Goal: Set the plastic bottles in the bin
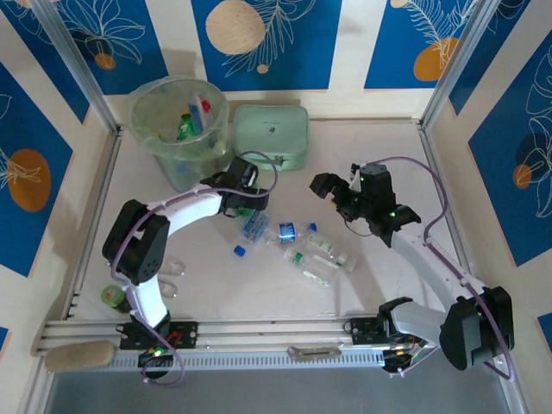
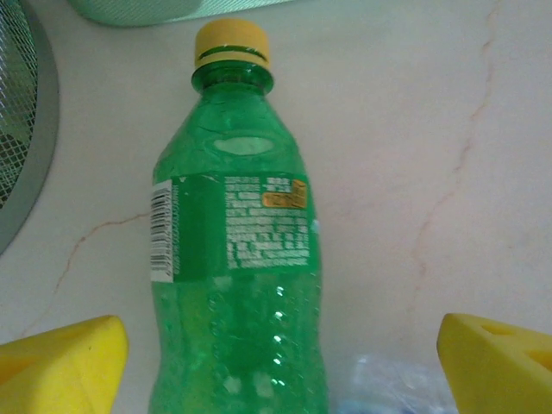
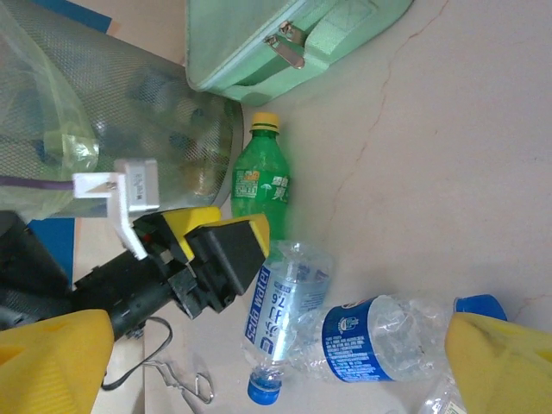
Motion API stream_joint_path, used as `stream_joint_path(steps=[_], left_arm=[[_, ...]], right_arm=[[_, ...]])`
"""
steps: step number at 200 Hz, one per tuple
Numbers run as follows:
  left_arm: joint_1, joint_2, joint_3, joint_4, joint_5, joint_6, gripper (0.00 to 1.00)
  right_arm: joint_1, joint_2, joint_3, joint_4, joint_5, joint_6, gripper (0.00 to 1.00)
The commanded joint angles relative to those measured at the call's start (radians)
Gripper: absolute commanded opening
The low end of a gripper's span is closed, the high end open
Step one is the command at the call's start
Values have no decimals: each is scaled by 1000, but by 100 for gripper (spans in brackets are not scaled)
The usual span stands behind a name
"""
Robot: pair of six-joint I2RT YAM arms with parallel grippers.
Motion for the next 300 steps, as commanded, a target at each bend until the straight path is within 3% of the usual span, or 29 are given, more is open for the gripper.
stream_joint_path(steps=[1,100,182,245,300], left_arm=[[30,39,53,-38,0,25,92],[68,138,74,-33,62,20,82],[74,137,73,-15,94,17,55],[73,19,66,-21,115,26,51],[73,-174,65,-47,251,35,51]], right_arm=[[-6,-34,-19,-31,25,-17,99],[-10,-45,-20,-43,35,-16,99],[-9,-46,-16,-45,39,-12,99],[-8,-32,-21,-30,37,-6,99],[4,26,-15,20,18,9,99]])
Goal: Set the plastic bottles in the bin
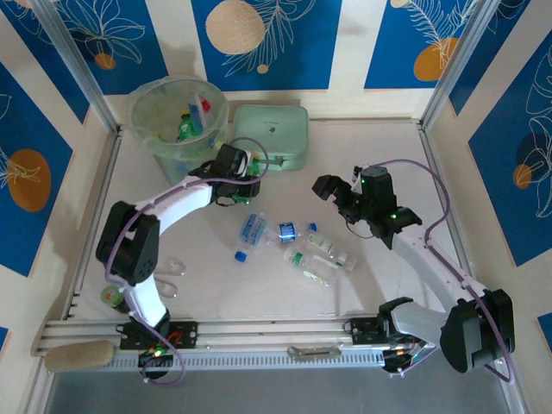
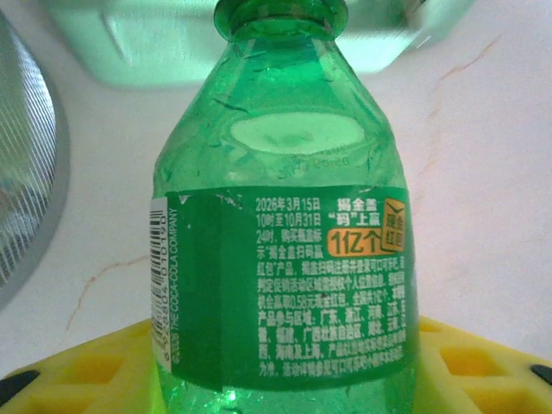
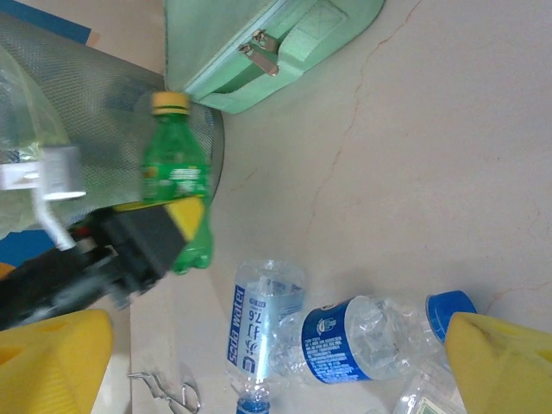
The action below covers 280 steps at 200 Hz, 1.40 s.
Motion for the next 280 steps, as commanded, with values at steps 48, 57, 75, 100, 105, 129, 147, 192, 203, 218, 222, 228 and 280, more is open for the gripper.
stream_joint_path(steps=[48,57,75,100,105,129,147,192,203,218,222,228,280], left_arm=[[9,-254,83,-105,152,81,51],[9,-279,108,-127,143,95,51],[11,-317,164,-173,110,135,51],[42,-348,256,-235,57,200,50],[54,-352,272,-244,50,212,50],[135,-373,335,-262,45,238,49],[195,-384,355,-246,33,256,48],[305,-375,364,-160,-6,276,45],[328,-359,371,-145,-26,285,45],[365,-327,387,-138,-26,281,45],[374,-316,392,-139,-23,279,45],[388,-300,399,-141,-15,273,45],[471,-123,504,-239,59,229,45]], right_arm=[[27,90,29,64,-29,14,99],[30,102,36,69,-33,16,99],[37,121,49,75,-37,15,99],[44,133,62,75,-41,13,99],[44,132,63,72,-40,13,99],[44,123,59,60,-32,10,99],[43,107,51,55,-23,9,99],[36,74,39,38,-10,7,99],[35,67,34,36,-6,6,99],[32,56,30,32,-4,7,99],[32,52,28,30,-3,7,99],[31,48,25,27,-1,7,99],[22,-19,1,-17,36,-5,99]])
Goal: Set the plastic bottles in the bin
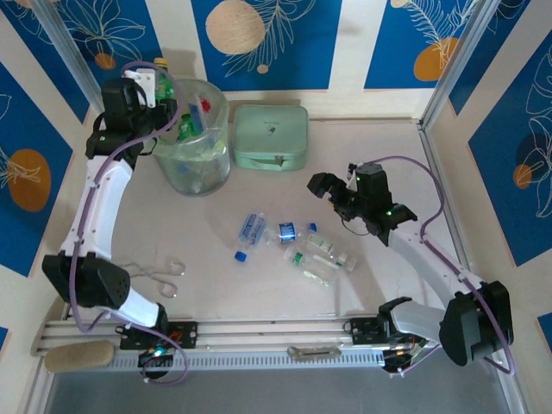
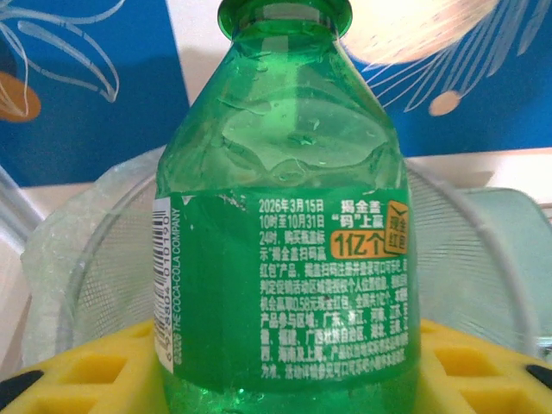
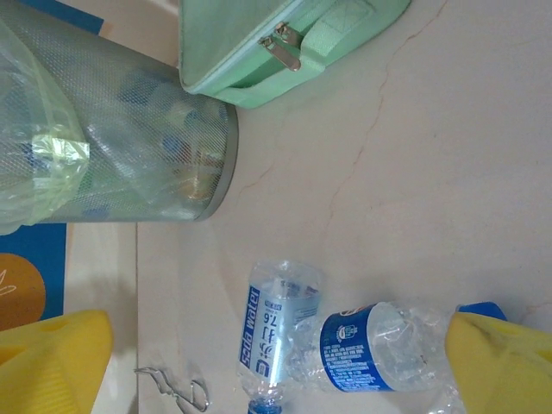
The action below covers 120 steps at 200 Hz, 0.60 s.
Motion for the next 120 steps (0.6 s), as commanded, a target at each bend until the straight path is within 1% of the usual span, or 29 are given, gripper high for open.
stream_joint_path(steps=[1,47,79,86,100,120], left_arm=[[28,76,78,-57,51,-23,45],[45,244,261,-234,103,-25,50],[45,287,303,-277,104,-25,54],[45,287,303,-276,104,-25,57],[45,284,303,-276,97,-30,69],[45,271,303,-273,94,-35,77]], right_arm=[[-6,-43,-19,-42,33,-13,99],[-17,-95,-29,-76,59,-24,99],[-22,-110,-37,-81,60,-22,99],[-21,-113,-37,-82,60,-22,99],[-23,-117,-37,-86,60,-24,99],[-23,-120,-37,-87,61,-24,99]])
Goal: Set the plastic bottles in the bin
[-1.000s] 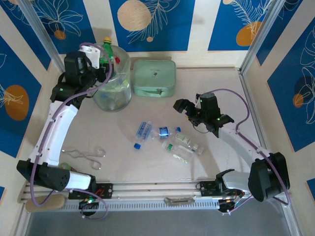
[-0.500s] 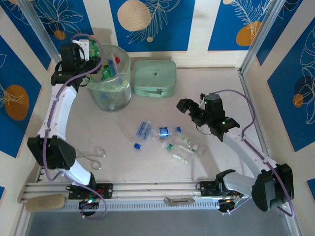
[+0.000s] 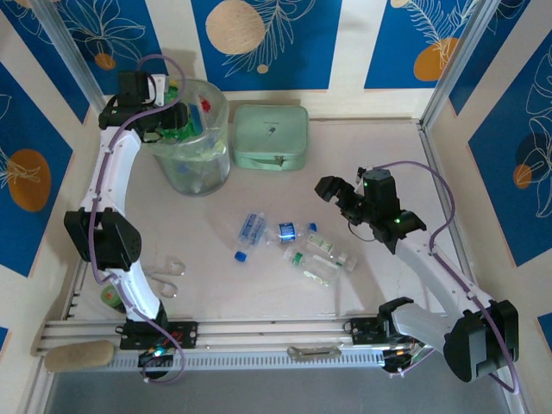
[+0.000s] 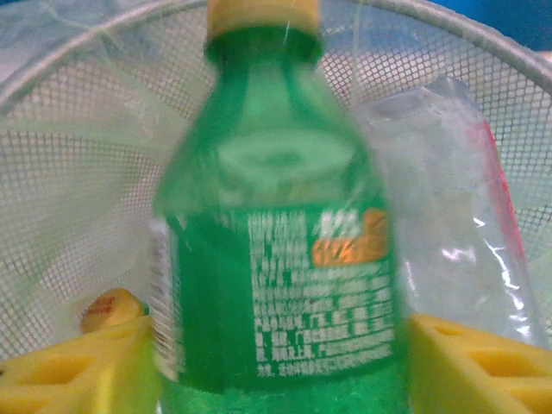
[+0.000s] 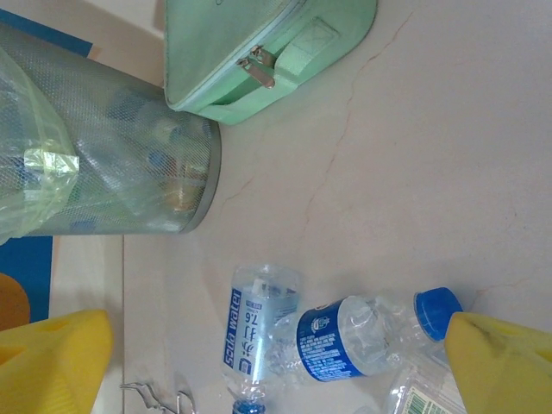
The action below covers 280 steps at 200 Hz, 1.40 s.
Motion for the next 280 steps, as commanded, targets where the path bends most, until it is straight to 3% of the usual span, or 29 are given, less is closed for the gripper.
stream_joint_path(steps=[1,36,65,75,116,159,211,245,280], left_arm=[[9,-19,38,-23,13,-6,77],[10,-81,36,-19,28,-28,89],[7,-183,-24,25,103,-75,96],[5,-231,-73,60,134,-106,100],[-27,-447,-349,229,258,-228,100],[-139,-639,-649,296,291,-279,100],[-305,-798,-924,293,226,-347,100],[-432,-846,-1094,349,126,-421,100],[-505,-826,-1217,447,27,-444,100]], right_arm=[[-5,-31,-11,-19,11,-16,99],[-5,-28,-11,-12,9,-11,99],[-3,-17,-9,-1,7,-9,99],[-3,-11,-7,5,4,-9,99],[6,24,8,24,-15,-20,99],[23,94,48,21,-35,-34,99],[57,180,106,17,-43,-34,99],[81,221,138,4,-43,-29,99],[81,230,171,-48,-34,-41,99]])
